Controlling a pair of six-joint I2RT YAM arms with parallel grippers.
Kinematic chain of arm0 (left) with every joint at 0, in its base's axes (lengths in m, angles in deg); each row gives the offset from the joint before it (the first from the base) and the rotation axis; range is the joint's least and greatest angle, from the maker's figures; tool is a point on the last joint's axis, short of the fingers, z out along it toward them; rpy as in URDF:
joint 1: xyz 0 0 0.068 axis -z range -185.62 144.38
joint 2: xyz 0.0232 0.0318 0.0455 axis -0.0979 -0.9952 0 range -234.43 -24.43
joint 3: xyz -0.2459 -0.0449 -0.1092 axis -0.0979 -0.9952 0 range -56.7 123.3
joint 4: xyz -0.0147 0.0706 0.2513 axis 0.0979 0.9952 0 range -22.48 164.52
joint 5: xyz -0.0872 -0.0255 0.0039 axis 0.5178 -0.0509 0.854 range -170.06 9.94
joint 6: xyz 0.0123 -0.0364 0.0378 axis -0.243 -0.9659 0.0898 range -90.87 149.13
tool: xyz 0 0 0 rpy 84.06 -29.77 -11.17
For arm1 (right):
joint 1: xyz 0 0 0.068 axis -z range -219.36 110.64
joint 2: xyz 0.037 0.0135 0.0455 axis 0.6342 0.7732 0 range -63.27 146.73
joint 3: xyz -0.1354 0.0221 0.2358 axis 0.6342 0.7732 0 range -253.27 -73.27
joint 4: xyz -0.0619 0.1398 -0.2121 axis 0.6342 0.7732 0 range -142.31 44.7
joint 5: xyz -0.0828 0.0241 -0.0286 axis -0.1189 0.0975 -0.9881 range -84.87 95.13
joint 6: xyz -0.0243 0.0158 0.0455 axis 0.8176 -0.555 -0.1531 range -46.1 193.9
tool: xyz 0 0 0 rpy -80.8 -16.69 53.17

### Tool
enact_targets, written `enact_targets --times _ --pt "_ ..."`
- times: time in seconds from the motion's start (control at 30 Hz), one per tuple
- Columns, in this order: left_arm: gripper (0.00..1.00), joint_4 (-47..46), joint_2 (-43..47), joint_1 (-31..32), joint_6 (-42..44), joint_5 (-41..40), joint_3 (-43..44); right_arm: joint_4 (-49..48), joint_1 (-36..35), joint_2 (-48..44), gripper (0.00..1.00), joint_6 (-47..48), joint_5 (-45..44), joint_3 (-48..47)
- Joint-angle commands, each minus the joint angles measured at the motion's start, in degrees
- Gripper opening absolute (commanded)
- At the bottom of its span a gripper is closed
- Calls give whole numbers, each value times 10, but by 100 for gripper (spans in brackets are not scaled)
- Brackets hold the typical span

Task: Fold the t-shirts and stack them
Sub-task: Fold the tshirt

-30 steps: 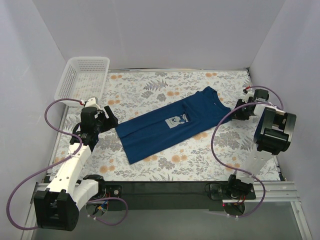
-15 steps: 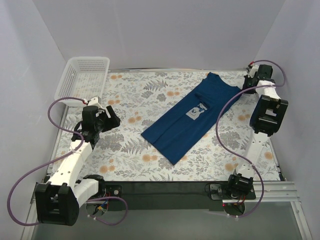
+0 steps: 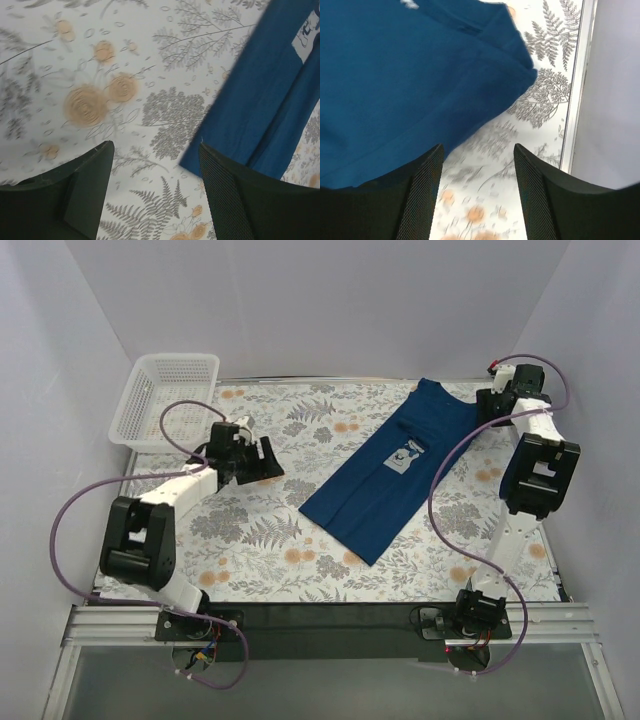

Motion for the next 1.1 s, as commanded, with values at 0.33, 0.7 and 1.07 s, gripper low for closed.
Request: enact_targets --times 0.33,0.7,1.07 --pt "56 -11 -242 118 50 38 198 -12 -6 -358 57 68 273 369" --pt "52 50 -286 182 74 69 238 -19 -2 -469 58 65 293 509" --pt "0 128 -329 219 54 -116 299 -19 10 -520 58 61 311 546"
